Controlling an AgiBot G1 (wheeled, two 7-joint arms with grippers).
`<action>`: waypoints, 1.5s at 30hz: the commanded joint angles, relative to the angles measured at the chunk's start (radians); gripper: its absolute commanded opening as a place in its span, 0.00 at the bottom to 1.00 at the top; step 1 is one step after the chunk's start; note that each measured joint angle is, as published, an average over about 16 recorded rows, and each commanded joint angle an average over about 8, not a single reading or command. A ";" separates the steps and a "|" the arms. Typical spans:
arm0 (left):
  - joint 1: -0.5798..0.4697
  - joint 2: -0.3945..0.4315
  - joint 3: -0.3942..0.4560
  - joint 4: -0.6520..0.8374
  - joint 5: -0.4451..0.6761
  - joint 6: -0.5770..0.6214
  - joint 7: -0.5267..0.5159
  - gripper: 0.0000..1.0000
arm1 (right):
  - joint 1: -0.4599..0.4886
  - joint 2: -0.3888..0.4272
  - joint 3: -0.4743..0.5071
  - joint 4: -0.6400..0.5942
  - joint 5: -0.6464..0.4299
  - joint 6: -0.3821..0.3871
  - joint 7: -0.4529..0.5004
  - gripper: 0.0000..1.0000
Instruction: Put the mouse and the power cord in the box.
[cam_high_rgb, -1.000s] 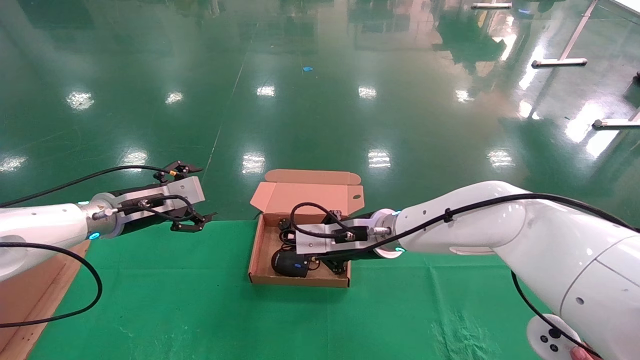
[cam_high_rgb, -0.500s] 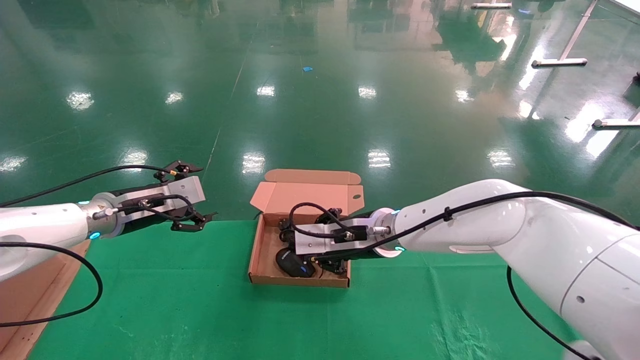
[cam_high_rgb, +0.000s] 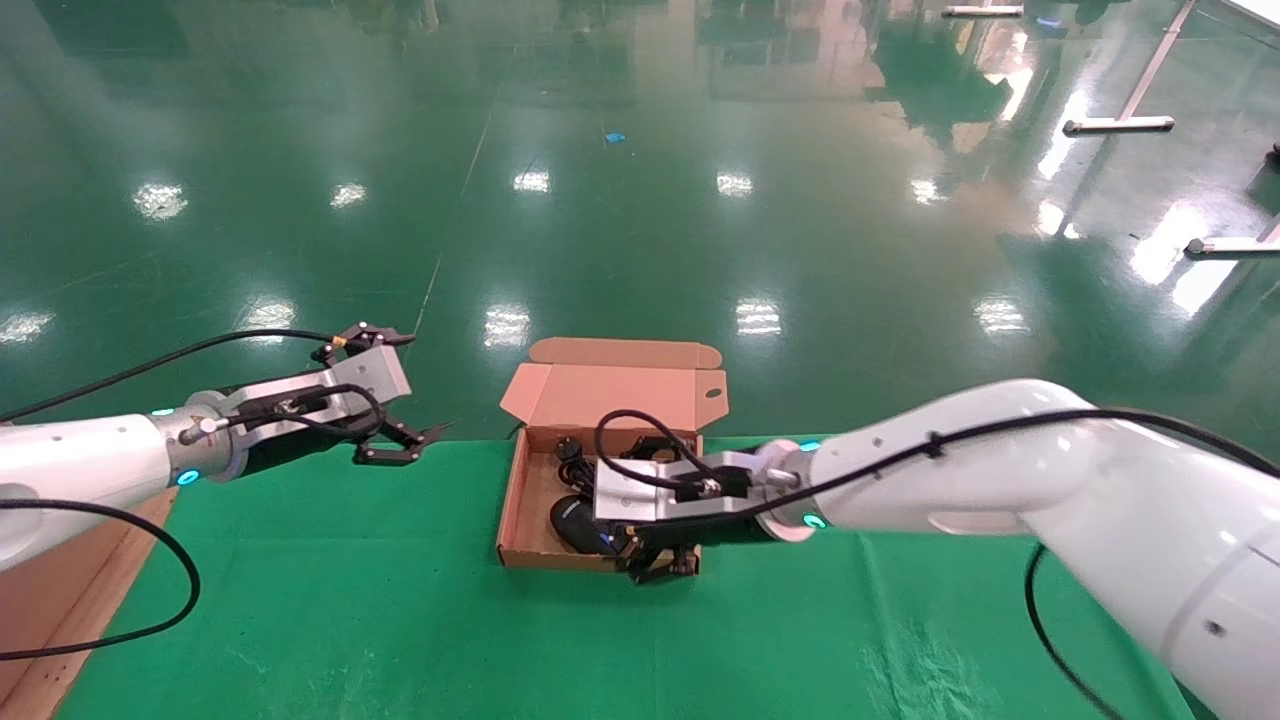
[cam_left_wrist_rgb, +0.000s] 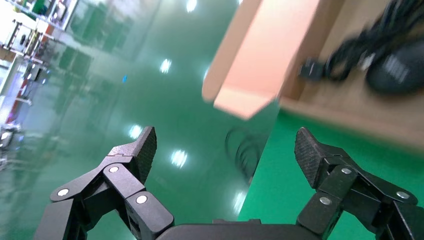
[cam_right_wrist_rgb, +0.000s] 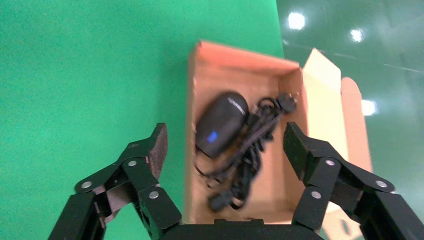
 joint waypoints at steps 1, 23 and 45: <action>0.018 -0.016 -0.015 -0.038 -0.010 0.021 -0.034 1.00 | -0.020 0.023 0.035 0.022 0.016 -0.024 0.011 1.00; 0.232 -0.210 -0.200 -0.501 -0.138 0.280 -0.454 1.00 | -0.257 0.301 0.462 0.282 0.214 -0.317 0.138 1.00; 0.446 -0.403 -0.385 -0.962 -0.265 0.537 -0.871 1.00 | -0.494 0.578 0.886 0.541 0.410 -0.609 0.266 1.00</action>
